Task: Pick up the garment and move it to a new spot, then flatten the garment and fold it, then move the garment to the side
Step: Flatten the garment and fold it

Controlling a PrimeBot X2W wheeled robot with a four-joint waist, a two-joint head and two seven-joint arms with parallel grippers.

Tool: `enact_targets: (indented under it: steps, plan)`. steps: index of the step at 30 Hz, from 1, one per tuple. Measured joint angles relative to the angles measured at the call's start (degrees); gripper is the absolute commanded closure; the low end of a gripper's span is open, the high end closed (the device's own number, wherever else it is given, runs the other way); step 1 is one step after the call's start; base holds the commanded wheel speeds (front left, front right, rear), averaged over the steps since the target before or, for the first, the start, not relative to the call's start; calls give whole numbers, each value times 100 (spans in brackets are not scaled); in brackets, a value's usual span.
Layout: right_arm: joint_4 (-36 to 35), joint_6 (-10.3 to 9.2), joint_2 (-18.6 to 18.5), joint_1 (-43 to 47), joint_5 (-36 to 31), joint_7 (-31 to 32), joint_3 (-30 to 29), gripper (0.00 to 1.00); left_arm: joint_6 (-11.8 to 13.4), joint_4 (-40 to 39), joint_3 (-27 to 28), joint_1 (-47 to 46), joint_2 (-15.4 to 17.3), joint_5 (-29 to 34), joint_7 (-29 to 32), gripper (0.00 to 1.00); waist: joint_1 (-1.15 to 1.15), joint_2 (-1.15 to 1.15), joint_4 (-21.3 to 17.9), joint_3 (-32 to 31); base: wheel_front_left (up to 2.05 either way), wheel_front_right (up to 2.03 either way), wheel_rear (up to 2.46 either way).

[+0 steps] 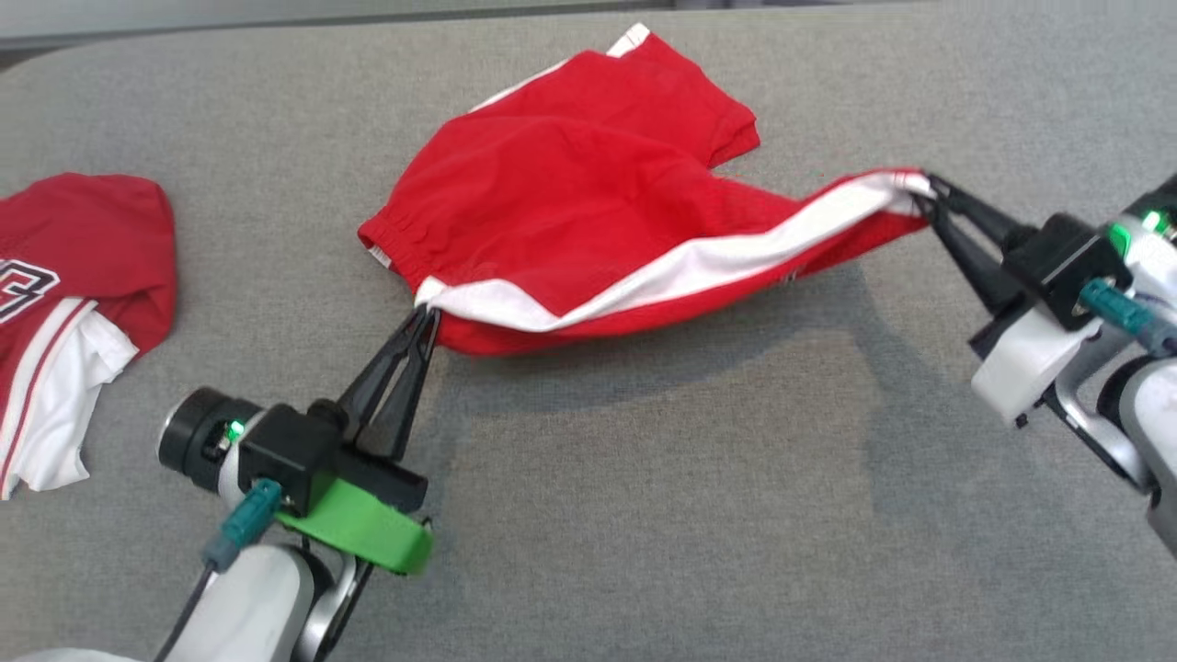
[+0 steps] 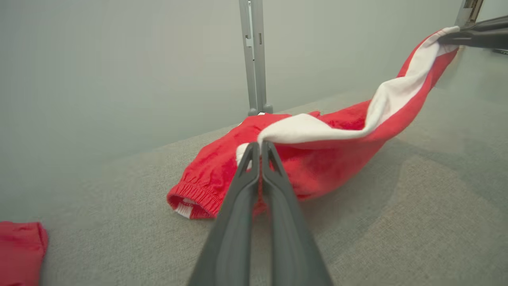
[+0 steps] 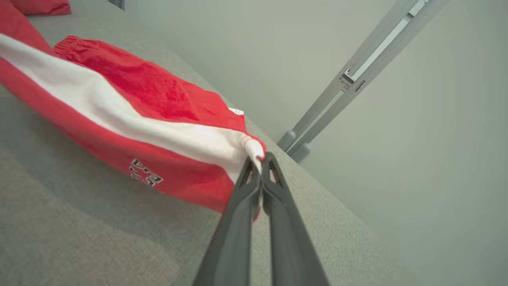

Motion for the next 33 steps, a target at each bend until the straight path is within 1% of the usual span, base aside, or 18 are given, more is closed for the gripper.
enact_targets:
  steps: [3, 5, 6, 9, 13, 14, 15, 18, 21, 26, 28, 30, 33]
  plan:
    - [-54, -1, -45, 417, 175, 160, 76, 100, 88, 8, -157, 327, 59, 84, 158, 100, 0, 0, 22, -253, 0, 0, 0]
    - [-81, -1, -54, 697, 372, 303, 94, 100, 104, -5, -320, 545, 77, 147, 258, 100, 0, 0, 35, -414, 0, 0, 0]
    - [-81, -1, -54, 697, 372, 303, 94, 100, 104, -5, -320, 545, 77, 147, 258, 100, 0, 0, 35, -414, 0, 0, 0]
    - [-176, -1, -99, 1031, 547, 510, 99, 100, 124, 1, -550, 853, 142, 225, 430, 100, 0, 0, 53, -639, 0, 0, 0]
    - [-397, -1, -189, 1454, 836, 837, 149, 100, 256, -14, -612, 1131, 198, 261, 503, 100, 0, 0, 71, -890, 0, 0, 0]
    - [-547, -1, -258, 1677, 993, 1028, 165, 100, 318, -76, -616, 1242, 224, 258, 510, 100, 0, 0, 80, -987, 0, 0, 0]
    - [-617, -1, -292, 1784, 1063, 1124, 141, 100, 327, -109, -622, 1310, 244, 258, 525, 100, 0, 0, 84, -1028, 0, 0, 0]
    - [-765, -1, -344, 2194, 1248, 1371, -107, 100, 347, -151, -698, 1500, 336, 259, 565, 100, 0, 0, 106, -1133, 0, 0, 0]
    - [-993, -1, -304, 2703, 1316, 1585, -436, 100, 387, -225, -740, 1741, 404, 248, 630, 100, 0, 0, 142, -1226, 0, 0, 0]
    - [-1518, -1, -199, 3418, 1333, 1886, -1020, 100, 539, -517, -734, 2112, 556, 199, 687, 100, 0, 0, 204, -1309, 0, 0, 0]
    - [-1709, -1, -179, 3472, 1284, 1924, -1194, 100, 597, -656, -709, 2170, 556, 155, 686, 100, 0, 0, 207, -1287, 0, 0, 0]
    - [-1822, -1, -194, 3427, 1271, 1981, -1234, 100, 600, -736, -695, 2141, 535, 153, 686, 100, 0, 0, 216, -1238, 0, 0, 0]
    - [-1788, -1, -437, 2853, 1347, 2126, -973, 100, 621, -702, -605, 1771, 458, 156, 704, 100, 0, 0, 250, -1102, 0, 0, 0]
